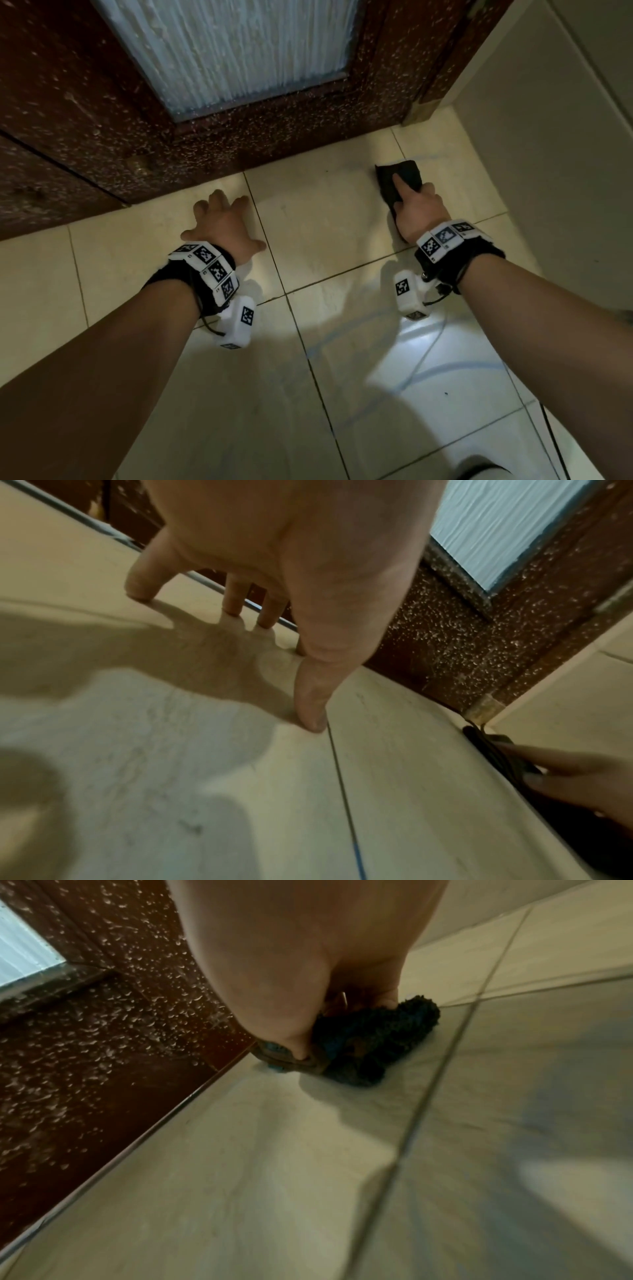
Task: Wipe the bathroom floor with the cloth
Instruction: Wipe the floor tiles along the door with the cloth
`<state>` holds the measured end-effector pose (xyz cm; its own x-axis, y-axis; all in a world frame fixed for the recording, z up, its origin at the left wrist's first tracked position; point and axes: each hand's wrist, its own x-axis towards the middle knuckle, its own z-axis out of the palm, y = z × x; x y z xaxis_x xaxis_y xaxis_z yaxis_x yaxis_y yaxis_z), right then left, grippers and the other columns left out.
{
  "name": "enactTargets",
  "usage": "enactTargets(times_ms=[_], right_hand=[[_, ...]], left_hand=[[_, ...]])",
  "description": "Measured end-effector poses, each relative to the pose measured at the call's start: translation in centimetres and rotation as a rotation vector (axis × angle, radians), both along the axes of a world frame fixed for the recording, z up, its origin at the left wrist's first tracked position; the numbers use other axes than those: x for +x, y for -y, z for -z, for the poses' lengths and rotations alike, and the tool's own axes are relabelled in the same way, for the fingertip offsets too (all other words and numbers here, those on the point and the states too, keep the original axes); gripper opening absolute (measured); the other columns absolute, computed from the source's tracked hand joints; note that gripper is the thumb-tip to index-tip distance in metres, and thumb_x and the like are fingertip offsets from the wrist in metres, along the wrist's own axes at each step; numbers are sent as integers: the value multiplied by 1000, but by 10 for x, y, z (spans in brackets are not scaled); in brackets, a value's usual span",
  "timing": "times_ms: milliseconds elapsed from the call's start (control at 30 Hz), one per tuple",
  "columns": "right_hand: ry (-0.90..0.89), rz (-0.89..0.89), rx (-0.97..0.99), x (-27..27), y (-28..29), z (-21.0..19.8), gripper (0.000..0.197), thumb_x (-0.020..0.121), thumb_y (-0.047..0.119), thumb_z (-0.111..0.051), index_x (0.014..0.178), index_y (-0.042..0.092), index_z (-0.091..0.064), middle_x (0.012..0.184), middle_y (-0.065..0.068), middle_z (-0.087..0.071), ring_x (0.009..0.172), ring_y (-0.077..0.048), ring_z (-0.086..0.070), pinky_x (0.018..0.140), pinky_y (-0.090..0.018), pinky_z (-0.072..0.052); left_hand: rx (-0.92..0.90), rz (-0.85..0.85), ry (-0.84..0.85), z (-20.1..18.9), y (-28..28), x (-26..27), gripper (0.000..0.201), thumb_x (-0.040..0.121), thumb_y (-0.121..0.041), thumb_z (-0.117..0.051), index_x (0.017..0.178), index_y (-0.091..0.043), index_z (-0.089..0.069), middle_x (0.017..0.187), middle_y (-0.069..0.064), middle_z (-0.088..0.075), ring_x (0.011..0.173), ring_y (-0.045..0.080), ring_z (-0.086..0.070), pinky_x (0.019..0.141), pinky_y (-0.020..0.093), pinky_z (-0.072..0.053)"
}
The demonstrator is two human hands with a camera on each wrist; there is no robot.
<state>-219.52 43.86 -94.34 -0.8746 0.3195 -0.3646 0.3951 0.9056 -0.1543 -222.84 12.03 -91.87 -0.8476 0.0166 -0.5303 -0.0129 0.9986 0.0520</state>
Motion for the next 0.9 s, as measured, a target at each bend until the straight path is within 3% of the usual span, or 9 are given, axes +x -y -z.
enactTargets(times_ms=[133,267,400,600,700,900], right_hand=[[16,53,-8,-35,3,-1,59,103,30,-42,156,38,-17,145,-22,-32,118,-42,-45,96,-41,-41],[56,115,-6,-54,11,-5,62,102,29,-42,156,39,-15,150,-21,-26,125,-42,-41,105,-44,-37],[31,-62,20,-47,49,-11,61,101,21,-39,156,38,-19,143,-24,-32,116,-44,-47,96,-44,-45],[64,-409,-66,-20,144,-15,65,96,22,-44,154,39,-21,140,-18,-35,115,-38,-43,80,-40,-42],[98,-456,-92,-15,159,-13,69,93,21,-48,154,39,-21,138,-15,-36,116,-36,-42,76,-38,-38],[54,-425,-134,-30,128,-9,63,98,20,-43,152,44,-23,133,-15,-39,114,-37,-45,85,-40,-46]], left_hand=[[-18,-2,-5,0,0,-2,86,73,-57,-75,144,-37,-30,149,3,-21,134,32,-21,87,57,-44],[-41,8,13,0,-2,-1,87,76,-57,-73,146,-38,-26,154,4,-15,139,32,-17,92,62,-42],[-44,18,-10,2,-2,0,88,76,-58,-71,148,-39,-24,156,5,-13,139,32,-16,92,63,-40],[-40,9,-5,4,-1,1,91,76,-57,-72,149,-40,-21,160,4,-8,144,32,-12,95,65,-38],[-38,13,-23,6,-1,2,93,76,-58,-72,150,-42,-19,160,3,-8,144,32,-11,96,65,-38],[-25,30,6,6,5,1,95,77,-62,-69,152,-42,-14,162,2,-3,146,32,-8,98,65,-37]])
